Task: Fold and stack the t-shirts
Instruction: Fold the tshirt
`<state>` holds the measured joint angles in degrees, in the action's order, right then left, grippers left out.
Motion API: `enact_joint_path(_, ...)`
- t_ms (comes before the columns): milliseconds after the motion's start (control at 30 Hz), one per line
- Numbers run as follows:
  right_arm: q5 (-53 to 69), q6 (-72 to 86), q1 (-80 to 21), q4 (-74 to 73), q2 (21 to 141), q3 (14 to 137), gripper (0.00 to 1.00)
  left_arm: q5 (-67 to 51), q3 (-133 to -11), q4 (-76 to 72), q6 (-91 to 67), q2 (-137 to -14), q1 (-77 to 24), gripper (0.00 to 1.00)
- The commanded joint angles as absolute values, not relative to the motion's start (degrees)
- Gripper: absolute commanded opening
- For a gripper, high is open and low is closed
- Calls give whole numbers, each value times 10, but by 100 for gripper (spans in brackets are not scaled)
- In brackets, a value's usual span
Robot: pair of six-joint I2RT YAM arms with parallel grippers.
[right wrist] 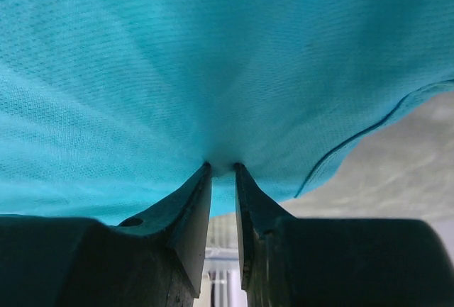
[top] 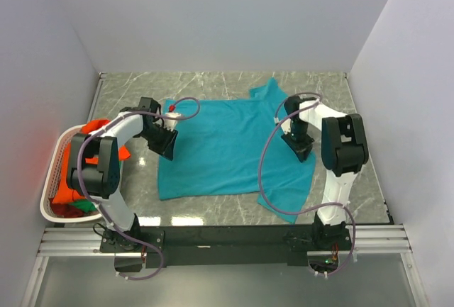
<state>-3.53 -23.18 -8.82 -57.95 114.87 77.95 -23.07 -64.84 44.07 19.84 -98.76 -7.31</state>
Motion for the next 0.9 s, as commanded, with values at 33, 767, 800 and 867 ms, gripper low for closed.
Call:
enact_joint_path(33, -96, -229, -89, -551, 1108, 686, 27, -229, -611, 410, 166, -983, -88, 36)
enact_joint_path(767, 131, -206, 28, -678, 1170, 1190, 65, -378, -880, 407, 168, -1057, -55, 56)
enact_joint_path(800, 134, -202, 35, -667, 1191, 1220, 64, -380, -900, 396, 157, -1076, -55, 56)
enact_joint_path(867, 142, -193, 51, -651, 1248, 1296, 63, -379, -960, 375, 127, -1131, -55, 57)
